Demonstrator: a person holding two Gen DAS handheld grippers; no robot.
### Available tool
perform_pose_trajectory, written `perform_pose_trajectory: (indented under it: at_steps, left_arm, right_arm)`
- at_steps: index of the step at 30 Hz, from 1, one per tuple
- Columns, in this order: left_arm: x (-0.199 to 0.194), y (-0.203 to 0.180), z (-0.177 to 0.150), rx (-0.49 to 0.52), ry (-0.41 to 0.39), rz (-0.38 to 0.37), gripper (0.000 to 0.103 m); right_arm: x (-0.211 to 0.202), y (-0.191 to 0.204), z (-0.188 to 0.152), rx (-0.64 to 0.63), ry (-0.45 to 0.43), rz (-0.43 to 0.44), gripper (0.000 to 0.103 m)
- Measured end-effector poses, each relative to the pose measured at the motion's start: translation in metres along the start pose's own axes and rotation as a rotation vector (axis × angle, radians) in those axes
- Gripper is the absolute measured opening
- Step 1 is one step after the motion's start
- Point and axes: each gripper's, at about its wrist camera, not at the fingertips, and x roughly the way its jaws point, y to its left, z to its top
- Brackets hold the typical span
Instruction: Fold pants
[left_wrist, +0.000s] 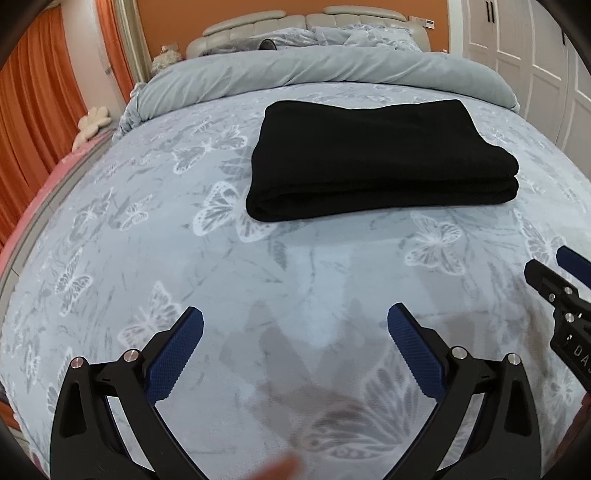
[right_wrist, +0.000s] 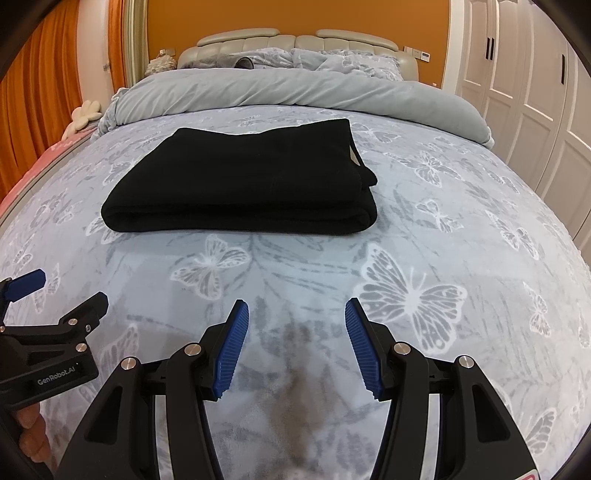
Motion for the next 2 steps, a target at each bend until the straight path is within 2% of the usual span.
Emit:
perform_pose_trajectory:
  at_steps: [2]
  left_arm:
    - [0.0020,0.0015,0.0000,-0.007,0.009,-0.004,0.098]
  right_arm:
    - [-0.0005,0.0000,-0.0003,-0.003,-0.007,-0.005,0.060]
